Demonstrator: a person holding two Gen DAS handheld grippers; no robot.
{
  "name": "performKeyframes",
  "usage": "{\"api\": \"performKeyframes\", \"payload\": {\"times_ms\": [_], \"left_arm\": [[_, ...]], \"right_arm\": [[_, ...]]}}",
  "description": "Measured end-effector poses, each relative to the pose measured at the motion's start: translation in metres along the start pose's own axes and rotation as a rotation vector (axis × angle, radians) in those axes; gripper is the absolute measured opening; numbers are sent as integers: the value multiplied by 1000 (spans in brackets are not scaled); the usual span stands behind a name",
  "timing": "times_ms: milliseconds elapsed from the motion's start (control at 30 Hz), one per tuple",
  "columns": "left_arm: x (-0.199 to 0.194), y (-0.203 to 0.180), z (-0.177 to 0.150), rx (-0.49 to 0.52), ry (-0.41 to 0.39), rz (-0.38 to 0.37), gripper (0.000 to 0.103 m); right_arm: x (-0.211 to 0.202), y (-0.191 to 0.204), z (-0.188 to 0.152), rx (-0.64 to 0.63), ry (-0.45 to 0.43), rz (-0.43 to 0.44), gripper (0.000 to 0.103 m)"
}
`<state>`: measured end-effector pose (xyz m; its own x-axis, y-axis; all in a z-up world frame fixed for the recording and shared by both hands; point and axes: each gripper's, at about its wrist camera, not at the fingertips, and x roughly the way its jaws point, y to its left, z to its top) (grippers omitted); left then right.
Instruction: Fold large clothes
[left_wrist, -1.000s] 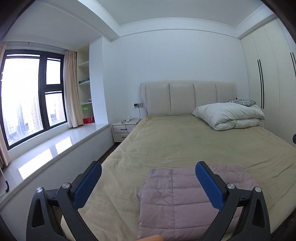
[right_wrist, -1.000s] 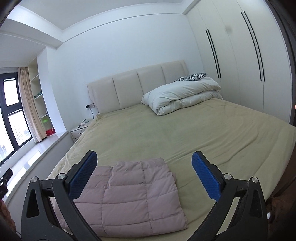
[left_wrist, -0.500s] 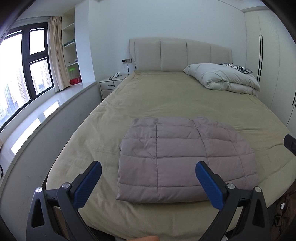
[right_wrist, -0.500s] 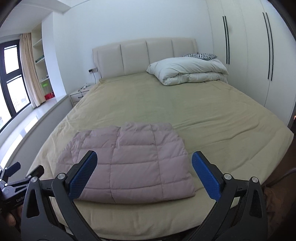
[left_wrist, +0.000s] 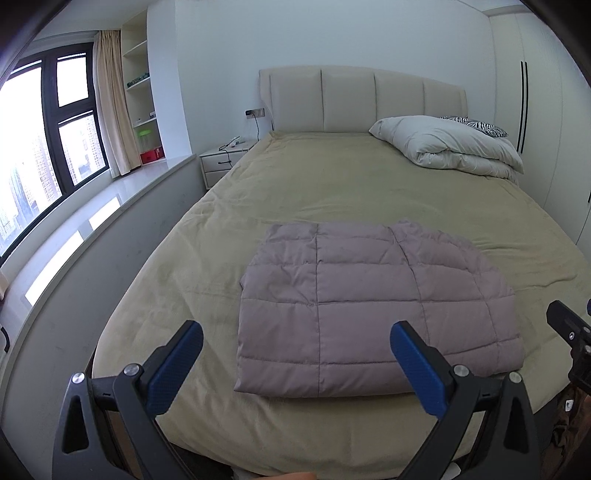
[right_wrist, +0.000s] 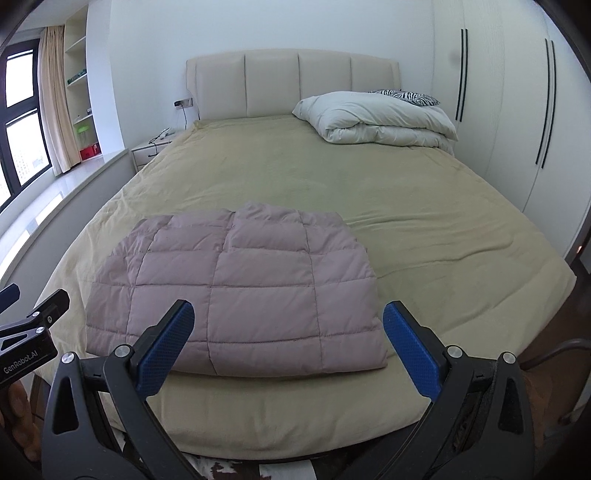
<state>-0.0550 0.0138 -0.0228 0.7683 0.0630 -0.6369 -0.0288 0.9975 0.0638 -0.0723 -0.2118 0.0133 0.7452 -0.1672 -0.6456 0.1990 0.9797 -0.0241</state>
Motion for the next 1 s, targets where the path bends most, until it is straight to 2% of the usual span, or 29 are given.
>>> {"api": "performKeyframes", "payload": {"times_ms": [1000], "left_arm": [[12,-9,-8,25,38,17,103]], "right_arm": [[16,3,-2,-7,37,4,103]]}}
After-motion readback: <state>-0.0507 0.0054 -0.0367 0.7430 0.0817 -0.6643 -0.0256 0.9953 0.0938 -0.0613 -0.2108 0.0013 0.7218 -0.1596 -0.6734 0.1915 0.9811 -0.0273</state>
